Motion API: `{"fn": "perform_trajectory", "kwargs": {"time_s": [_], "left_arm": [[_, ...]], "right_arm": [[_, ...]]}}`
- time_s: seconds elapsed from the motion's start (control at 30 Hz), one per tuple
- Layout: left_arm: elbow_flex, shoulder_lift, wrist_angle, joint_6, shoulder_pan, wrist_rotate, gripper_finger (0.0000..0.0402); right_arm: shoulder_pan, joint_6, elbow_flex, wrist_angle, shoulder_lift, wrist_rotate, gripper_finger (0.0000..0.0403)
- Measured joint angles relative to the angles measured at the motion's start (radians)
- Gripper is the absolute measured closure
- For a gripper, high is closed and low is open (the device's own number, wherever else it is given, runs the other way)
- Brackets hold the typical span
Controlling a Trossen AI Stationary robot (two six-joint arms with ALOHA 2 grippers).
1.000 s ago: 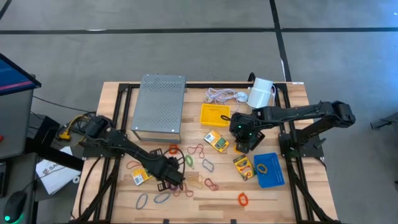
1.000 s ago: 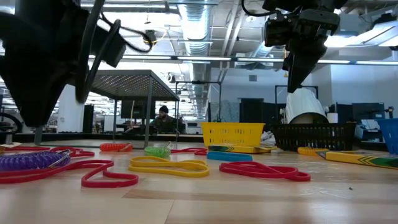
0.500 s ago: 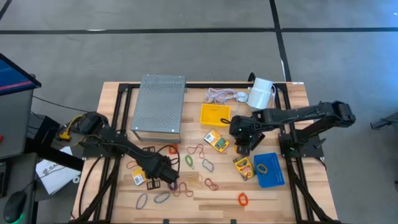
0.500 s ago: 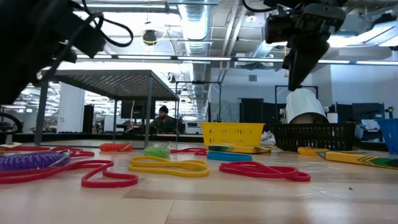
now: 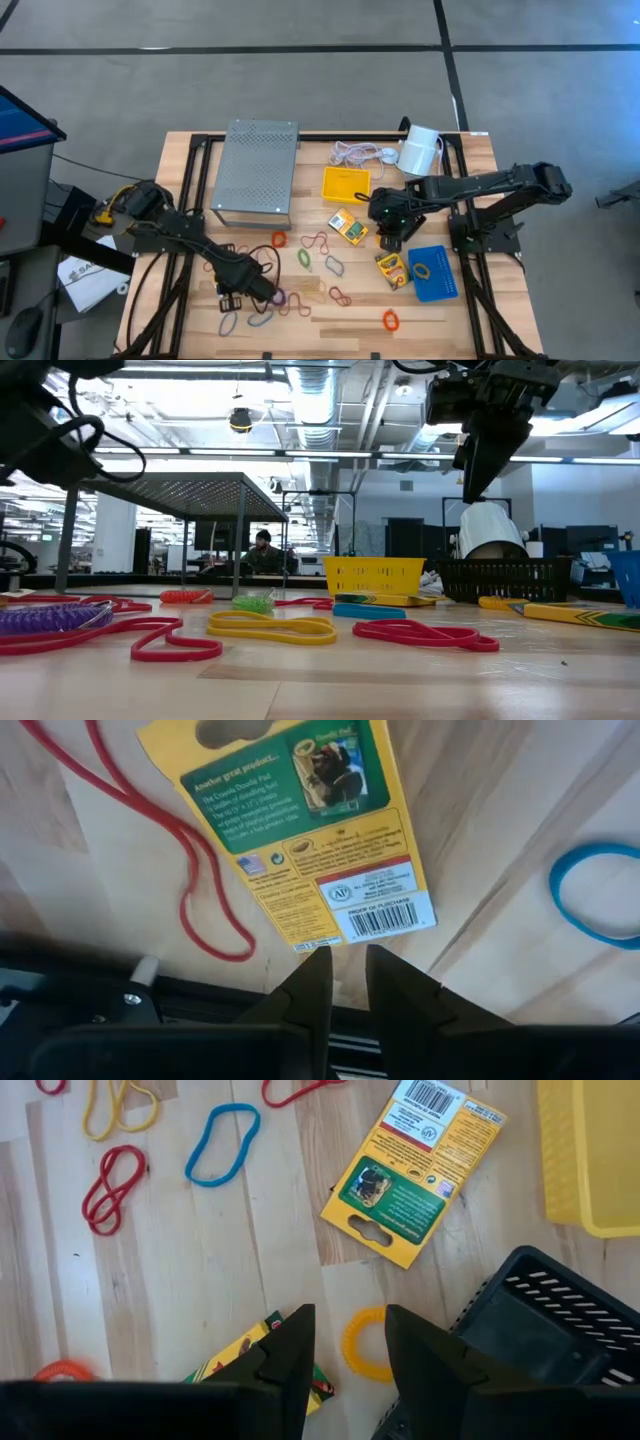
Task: Pick & Place Office Desk Supplies
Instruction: Put the crayon box into the yellow bin
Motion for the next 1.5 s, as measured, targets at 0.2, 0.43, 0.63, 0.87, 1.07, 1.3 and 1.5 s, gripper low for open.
{"fn": "perform_trajectory", "kwargs": {"time_s": [0.2, 0.43, 0.63, 0.87, 1.07, 1.3, 1.5], "left_arm": [[-0.013, 0.0, 0.002, 0.004, -0.013, 0.011, 0.0344], [-0.089, 0.0, 0.009, 0.007, -0.038, 0.098, 0.0344], [-0.097, 0.0, 0.065, 0.026, -0.054, 0.112, 0.0344], [-0.097, 0.065, 0.13, 0.08, -0.054, 0.118, 0.0344], [-0.09, 0.113, 0.135, 0.108, -0.052, 0.146, 0.0344], [-0.036, 0.114, 0.197, 0.124, -0.041, 0.136, 0.0344], [-0.018, 0.113, 0.266, 0.124, -0.024, 0.138, 0.0344]], "right_arm": [[0.0, 0.0, 0.0, 0.006, 0.0, 0.0, 0.0281], [0.0, 0.003, 0.0, 0.004, 0.0, 0.0, 0.0281], [0.0, 0.002, 0.0, 0.004, 0.0, 0.0, 0.0281], [0.0, 0.003, 0.0, 0.004, 0.0, -0.003, 0.0281], [0.002, 0.01, 0.0, 0.001, 0.0, -0.004, 0.0281], [0.014, 0.011, 0.0, 0.0, 0.0, -0.006, 0.0281], [0.014, 0.025, 0.0, -0.001, 0.0, -0.006, 0.028]]}}
